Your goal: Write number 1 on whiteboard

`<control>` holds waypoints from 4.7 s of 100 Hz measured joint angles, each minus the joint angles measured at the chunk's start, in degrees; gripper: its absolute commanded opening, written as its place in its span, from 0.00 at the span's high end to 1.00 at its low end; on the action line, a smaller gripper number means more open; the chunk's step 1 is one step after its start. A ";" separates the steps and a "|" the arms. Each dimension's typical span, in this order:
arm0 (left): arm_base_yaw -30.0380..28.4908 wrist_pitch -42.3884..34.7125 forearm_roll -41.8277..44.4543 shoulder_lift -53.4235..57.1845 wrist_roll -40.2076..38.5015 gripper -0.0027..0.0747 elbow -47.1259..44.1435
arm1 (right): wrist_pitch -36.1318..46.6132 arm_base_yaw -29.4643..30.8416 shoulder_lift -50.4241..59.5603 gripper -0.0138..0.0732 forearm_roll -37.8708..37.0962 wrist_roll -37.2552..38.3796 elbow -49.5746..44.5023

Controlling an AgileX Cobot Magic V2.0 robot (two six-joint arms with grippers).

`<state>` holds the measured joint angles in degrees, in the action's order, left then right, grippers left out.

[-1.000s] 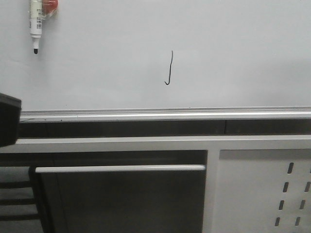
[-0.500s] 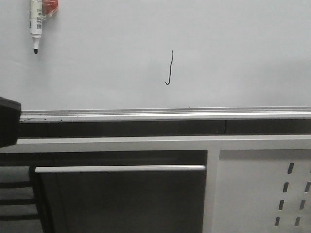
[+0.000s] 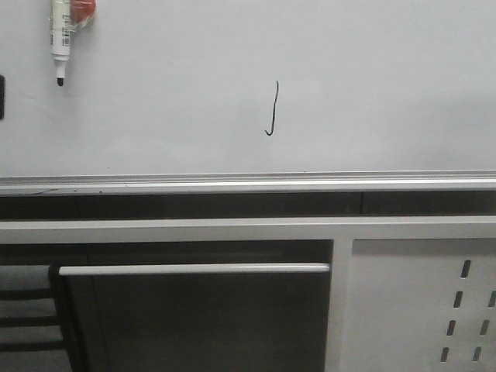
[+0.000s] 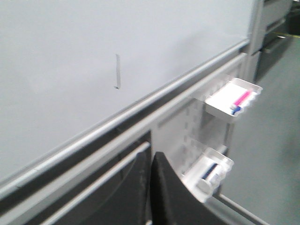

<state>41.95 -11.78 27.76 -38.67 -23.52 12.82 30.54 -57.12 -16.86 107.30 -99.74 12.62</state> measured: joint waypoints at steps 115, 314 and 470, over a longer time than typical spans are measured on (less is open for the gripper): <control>-36.81 13.17 -32.59 38.89 28.00 0.99 -13.03 | -0.09 0.00 0.00 0.91 0.00 0.00 0.00; -36.58 13.90 -33.13 38.89 28.00 0.99 -13.03 | -7.97 0.00 0.00 0.91 -0.96 0.00 0.00; -36.58 13.90 -33.13 38.89 28.00 0.99 -13.03 | -42.22 52.96 17.39 0.91 -107.30 100.55 -13.24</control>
<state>5.38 2.12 -5.37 0.22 4.49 -0.21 -11.68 -4.16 0.53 0.00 0.81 -0.62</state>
